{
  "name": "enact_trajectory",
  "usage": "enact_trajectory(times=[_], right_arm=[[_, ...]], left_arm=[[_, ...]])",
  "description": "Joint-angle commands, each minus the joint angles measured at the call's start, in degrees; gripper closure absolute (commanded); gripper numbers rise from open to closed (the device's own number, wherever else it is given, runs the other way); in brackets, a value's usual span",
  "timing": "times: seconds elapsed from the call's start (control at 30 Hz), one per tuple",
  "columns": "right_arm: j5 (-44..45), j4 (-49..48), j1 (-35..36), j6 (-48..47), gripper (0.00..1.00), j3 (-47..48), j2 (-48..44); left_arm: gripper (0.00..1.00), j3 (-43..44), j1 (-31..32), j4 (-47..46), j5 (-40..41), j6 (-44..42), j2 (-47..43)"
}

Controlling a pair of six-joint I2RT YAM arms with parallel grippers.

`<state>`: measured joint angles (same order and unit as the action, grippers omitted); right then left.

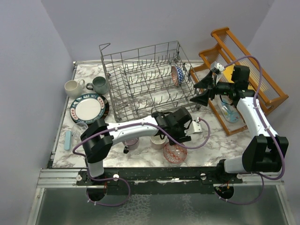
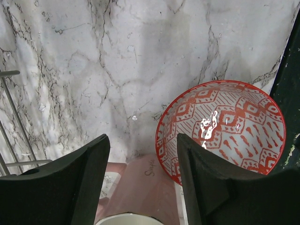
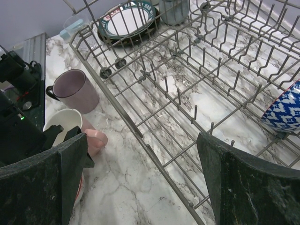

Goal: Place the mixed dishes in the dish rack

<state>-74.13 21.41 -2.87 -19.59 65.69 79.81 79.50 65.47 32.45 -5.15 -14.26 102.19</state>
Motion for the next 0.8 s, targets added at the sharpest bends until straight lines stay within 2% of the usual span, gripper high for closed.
enact_trajectory(times=[0.0,0.3,0.43,0.53,0.67,0.77], right_arm=[[-0.1,-0.8,-0.5,-0.4,0.00,-0.5,-0.7],[-0.5,-0.7,-0.8,-0.5,0.00,-0.5,-0.7],[-0.6,-0.6,-1.0,-0.5,0.00,-0.4,-0.9],[-0.1,-0.6,-1.2,-0.4,0.00,-0.3,-1.1],[8.0,-1.0,-1.3,1.5,0.00,1.1,-2.5],[17.7,-0.7,-1.4,4.2,0.00,3.7,-3.3]], left_arm=[[0.38,2.4,-0.5,1.9,-3.0,-2.3,0.9],[0.39,1.9,-1.0,-0.6,-2.2,-0.9,-0.3],[0.39,-1.0,-2.0,-7.7,-2.0,1.5,-5.4],[0.38,-5.6,-4.3,-16.6,-4.0,5.2,-12.0],[0.27,-13.9,-9.9,-31.9,-5.5,13.2,-21.7],[0.13,-19.2,-14.2,-40.5,-3.3,18.4,-29.3]])
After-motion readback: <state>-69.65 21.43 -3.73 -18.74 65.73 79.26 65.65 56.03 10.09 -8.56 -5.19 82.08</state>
